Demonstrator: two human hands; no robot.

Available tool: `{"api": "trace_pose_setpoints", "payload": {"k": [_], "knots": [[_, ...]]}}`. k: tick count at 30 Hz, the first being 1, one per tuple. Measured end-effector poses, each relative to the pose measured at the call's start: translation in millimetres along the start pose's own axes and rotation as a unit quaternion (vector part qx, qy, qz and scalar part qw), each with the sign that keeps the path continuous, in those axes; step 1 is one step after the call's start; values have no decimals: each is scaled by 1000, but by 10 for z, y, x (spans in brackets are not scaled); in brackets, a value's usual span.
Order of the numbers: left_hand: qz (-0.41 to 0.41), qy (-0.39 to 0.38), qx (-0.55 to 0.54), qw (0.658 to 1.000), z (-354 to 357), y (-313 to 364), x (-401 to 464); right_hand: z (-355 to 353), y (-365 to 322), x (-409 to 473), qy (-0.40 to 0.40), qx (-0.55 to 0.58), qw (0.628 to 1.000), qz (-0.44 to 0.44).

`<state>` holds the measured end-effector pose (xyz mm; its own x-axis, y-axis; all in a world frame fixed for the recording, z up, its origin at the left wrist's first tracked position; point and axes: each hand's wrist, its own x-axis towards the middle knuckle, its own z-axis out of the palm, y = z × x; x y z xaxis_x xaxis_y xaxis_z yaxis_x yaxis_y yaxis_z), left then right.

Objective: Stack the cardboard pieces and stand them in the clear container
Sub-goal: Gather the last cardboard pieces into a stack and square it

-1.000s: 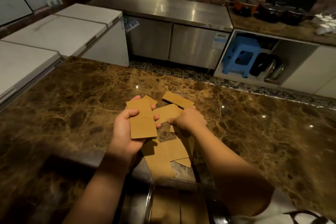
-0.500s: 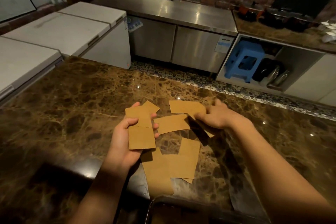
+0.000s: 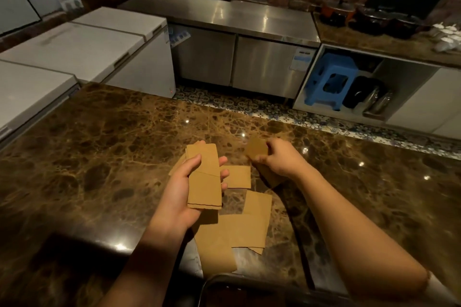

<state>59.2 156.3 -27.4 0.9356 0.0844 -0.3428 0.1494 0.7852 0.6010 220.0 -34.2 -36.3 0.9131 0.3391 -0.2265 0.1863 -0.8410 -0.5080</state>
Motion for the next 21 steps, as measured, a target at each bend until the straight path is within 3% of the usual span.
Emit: {"api": "trace_pose_setpoints", "payload": {"k": [2,7,13,17,21], "knots": [[9,-2,14,1000,17,-3,-19,-99,-38,-226,7,151,988,41],[30,-21,50,998,203,22,-197,-334,-286,-1014,-9,467,882,70],[68,-60,132,987,529,37,-519,-373,-620,-1701,9,581,813,34],[104,-94,127,982,635,-4,-643,-261,-784,-1935,94,553,828,3],[87,-44,158,983,622,-95,-739,-93,-958,-2068,156,446,879,-61]]}}
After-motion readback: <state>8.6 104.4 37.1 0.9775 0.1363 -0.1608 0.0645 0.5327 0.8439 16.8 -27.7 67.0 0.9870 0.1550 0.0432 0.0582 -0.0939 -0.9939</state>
